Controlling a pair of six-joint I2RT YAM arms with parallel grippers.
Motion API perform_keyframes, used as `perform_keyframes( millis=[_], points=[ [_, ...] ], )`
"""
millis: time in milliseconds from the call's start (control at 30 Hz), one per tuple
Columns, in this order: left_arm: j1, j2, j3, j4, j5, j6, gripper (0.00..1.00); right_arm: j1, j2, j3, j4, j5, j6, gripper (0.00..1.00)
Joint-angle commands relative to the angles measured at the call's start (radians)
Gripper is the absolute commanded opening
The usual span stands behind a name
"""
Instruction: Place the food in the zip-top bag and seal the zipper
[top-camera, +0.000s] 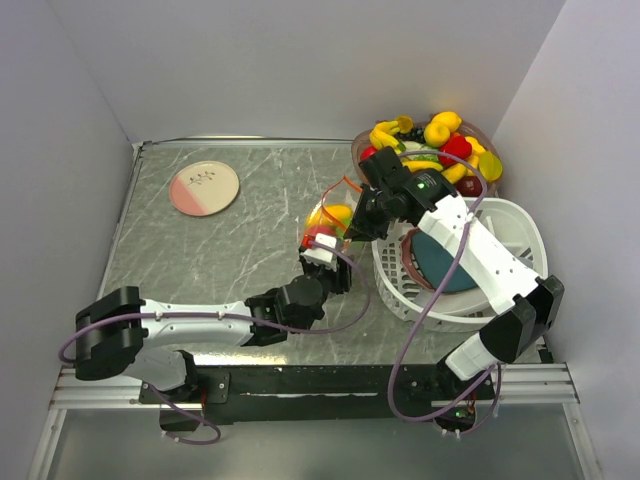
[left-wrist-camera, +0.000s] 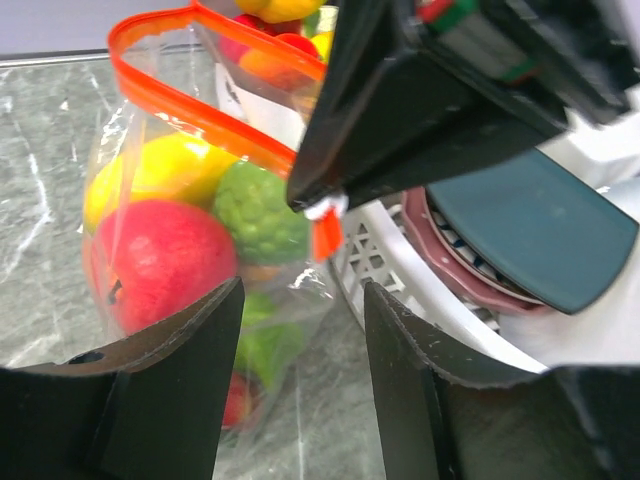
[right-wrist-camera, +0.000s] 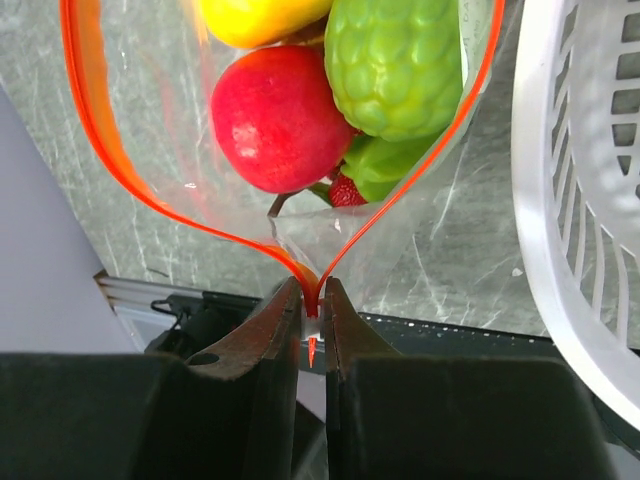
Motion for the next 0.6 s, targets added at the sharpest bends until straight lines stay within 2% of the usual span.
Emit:
perform_keyframes(
  millis=[0, 500, 567],
  points=[
    [0.011, 0.014, 0.036, 0.026, -0.020, 0.004, 0.56, 0.011, -0.054, 0.017, 0.011, -0.018, 0.020, 0.00],
    [0.015, 0.018, 0.016, 0.115, -0.089, -0.001, 0.56, 0.034, -0.082, 0.010, -0.004, -0.034, 0.050, 0.00],
    [0.015, 0.021, 0.015, 0.130, -0.095, -0.001, 0.52, 0.039, -0.083, 0.010, -0.004, -0.035, 0.050, 0.00]
  ],
)
